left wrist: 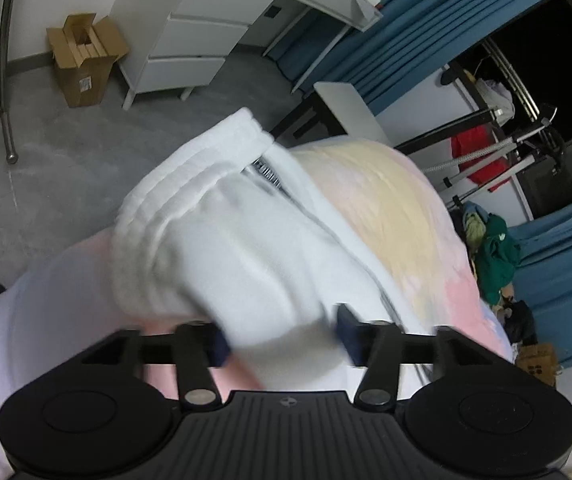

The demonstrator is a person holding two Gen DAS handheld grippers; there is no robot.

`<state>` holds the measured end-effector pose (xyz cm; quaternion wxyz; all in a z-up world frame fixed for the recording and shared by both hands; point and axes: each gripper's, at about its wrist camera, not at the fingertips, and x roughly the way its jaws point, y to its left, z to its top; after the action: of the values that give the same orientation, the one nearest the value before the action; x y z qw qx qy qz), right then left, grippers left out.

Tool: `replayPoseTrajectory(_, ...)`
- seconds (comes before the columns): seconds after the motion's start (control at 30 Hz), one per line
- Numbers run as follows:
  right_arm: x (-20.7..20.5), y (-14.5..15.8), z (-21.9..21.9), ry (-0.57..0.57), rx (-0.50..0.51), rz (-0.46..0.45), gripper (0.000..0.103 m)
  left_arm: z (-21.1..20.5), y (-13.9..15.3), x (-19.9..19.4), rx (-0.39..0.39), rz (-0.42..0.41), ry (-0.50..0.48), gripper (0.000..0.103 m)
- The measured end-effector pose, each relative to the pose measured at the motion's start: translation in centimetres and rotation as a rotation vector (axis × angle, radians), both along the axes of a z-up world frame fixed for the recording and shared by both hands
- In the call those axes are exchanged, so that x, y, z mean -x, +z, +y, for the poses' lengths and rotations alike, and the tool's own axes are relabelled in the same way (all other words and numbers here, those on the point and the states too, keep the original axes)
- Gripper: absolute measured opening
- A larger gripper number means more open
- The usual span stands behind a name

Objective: Fold clothes

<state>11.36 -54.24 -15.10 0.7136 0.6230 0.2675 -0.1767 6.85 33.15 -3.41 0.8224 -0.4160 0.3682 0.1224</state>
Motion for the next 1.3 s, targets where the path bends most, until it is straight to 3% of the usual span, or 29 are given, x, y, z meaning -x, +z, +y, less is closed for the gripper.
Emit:
replayPoseTrajectory(0.1, 1.3, 0.7, -0.1, -0.039, 0.034, 0.016, 0.063, -0.4, 0.6, 1.7, -0.056, 0.009, -0.046, 0.082)
replayPoseTrajectory(0.2, 2.7, 1.4, -0.1, -0.095, 0.074, 0.026, 0.081, -0.8, 2.3, 4.1, -0.12, -0.008, -0.067, 0.084)
replayPoseTrajectory(0.3, 3.9, 1.1, -0.7, -0.149, 0.04, -0.01, 0.081, -1.2, 4.6, 6.3, -0.181, -0.032, -0.098, 0.086)
replayPoseTrajectory(0.5, 3.9, -2.0, -1.4, -0.161, -0.21, -0.093, 0.08, -5.0, 9.7, 8.2, -0.306, -0.163, -0.188, 0.089)
replayPoseTrajectory(0.7, 4.6, -4.0, -1.7, -0.197, -0.362, -0.169, 0.081, -13.4, 10.8, 5.3, -0.346, -0.258, -0.339, 0.089)
replayPoseTrajectory(0.9, 5.5, -5.2, -1.6, -0.242, -0.442, -0.221, 0.08, -25.9, 8.9, 0.7, -0.433, -0.315, -0.583, 0.089)
replayPoseTrajectory(1.1, 4.8, -5.8, -2.5, -0.268, -0.451, -0.27, 0.081, -37.0, 3.7, -3.7, -0.448, -0.298, -0.767, 0.089)
replayPoseTrajectory(1.17, 4.4, -5.9, -2.9, -0.282, -0.445, -0.286, 0.081, -39.4, 1.2, -4.4, -0.45, -0.278, -0.789, 0.089)
replayPoseTrajectory(1.3, 3.3, -6.4, -3.8, -0.304, -0.432, -0.304, 0.081, -39.7, -1.9, -5.5, -0.446, -0.26, -0.799, 0.089)
